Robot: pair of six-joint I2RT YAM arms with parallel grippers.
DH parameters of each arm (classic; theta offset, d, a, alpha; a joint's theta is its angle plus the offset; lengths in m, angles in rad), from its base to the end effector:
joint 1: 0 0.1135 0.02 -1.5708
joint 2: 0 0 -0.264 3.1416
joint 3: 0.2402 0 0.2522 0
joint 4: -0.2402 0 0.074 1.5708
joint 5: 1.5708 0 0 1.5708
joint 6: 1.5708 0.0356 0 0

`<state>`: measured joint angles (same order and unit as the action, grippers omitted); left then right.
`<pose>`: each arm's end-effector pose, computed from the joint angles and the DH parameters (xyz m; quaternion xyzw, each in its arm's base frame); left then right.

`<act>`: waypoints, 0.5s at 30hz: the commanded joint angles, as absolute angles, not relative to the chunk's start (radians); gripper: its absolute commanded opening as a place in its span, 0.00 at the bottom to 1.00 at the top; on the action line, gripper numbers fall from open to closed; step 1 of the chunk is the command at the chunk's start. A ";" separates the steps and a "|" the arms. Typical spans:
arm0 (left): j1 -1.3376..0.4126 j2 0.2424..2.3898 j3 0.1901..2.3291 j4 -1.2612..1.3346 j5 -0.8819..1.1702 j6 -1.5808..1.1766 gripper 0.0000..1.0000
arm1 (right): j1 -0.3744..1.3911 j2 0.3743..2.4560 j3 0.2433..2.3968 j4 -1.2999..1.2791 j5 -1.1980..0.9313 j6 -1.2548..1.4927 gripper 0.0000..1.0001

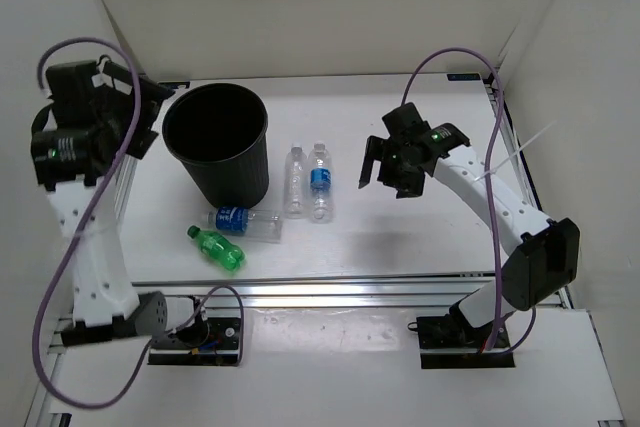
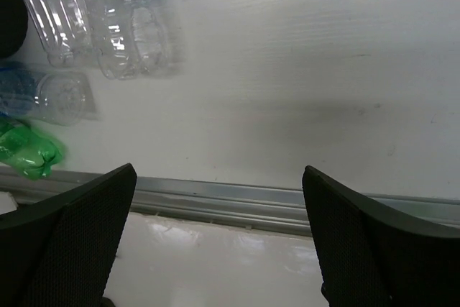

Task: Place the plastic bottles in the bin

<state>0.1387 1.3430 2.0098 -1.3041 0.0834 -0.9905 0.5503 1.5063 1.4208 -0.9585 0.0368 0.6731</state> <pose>0.2022 0.0252 0.5042 -0.4616 0.7638 -0.2197 0.3940 0.2626 0.1596 0.3211 0.0640 0.9632 0.1349 0.2233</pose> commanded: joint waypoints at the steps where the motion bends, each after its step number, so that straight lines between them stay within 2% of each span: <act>1: 0.115 1.122 1.921 -1.235 -0.193 -0.853 1.00 | 0.554 1.467 1.465 -0.916 0.101 0.695 1.00; 2: 0.115 1.045 1.712 -1.109 -0.210 -0.821 1.00 | 0.545 1.457 1.453 -0.901 0.077 0.695 1.00; 3: 0.115 0.897 1.615 -1.068 -0.233 -0.793 1.00 | 0.531 1.457 1.444 -0.887 0.054 0.695 1.00; 5: 0.115 0.766 1.390 -1.036 -0.294 -0.793 1.00 | 0.531 1.485 1.433 -0.850 0.013 0.695 1.00; 9: 0.115 0.508 1.142 -1.055 -0.304 -0.781 1.00 | 0.522 1.607 1.465 -0.799 -0.052 0.686 1.00; 11: 0.115 0.463 1.025 -1.083 -0.316 -0.790 1.00 | 0.522 1.701 1.506 -0.787 -0.067 0.649 1.00; 15: 0.115 0.416 0.922 -1.178 -0.353 -0.815 1.00 | 0.522 1.867 1.617 -0.775 -0.126 0.571 1.00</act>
